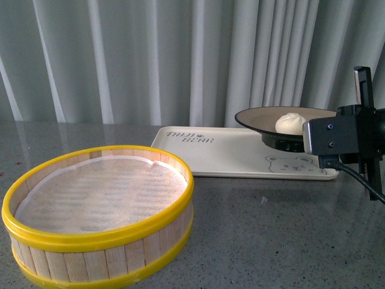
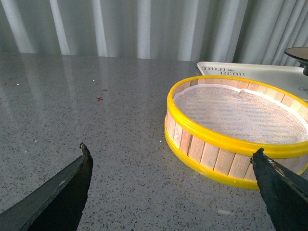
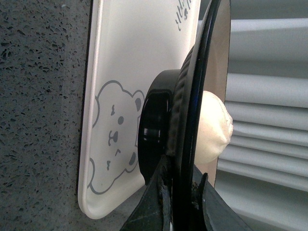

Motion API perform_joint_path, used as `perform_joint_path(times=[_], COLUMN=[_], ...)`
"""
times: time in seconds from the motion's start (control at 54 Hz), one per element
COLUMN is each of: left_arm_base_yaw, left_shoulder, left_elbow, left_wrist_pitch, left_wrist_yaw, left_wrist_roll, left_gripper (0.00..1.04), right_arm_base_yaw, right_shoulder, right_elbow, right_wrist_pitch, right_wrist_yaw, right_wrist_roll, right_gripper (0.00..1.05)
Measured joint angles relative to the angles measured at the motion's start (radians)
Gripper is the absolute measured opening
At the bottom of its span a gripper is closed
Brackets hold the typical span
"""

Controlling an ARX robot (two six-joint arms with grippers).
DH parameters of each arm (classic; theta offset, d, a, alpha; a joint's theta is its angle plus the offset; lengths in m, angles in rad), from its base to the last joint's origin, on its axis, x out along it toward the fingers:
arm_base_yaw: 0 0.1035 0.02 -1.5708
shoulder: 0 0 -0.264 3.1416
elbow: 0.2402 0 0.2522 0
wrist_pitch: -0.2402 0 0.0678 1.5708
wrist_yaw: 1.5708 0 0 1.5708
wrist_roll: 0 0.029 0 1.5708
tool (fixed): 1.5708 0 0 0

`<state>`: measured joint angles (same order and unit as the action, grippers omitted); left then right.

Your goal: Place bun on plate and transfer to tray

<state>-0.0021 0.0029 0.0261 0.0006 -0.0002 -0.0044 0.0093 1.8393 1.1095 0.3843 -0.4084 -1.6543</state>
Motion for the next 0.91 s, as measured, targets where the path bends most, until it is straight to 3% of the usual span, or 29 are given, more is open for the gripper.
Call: perform_joint_path(times=[0.908], left_arm_base_yaw=[0.000], left_shoulder=[0.000], left_elbow=[0.000], left_wrist_pitch=[0.000], left_wrist_yaw=[0.000], left_wrist_roll=[0.000], left_gripper=[0.98], right_arm_base_yaw=[0.032], right_shoulder=[0.159], right_elbow=[0.186], right_wrist_pitch=[-0.067], right_wrist_yaw=[-0.012], right_wrist_roll=[-0.033], right_gripper=[0.03])
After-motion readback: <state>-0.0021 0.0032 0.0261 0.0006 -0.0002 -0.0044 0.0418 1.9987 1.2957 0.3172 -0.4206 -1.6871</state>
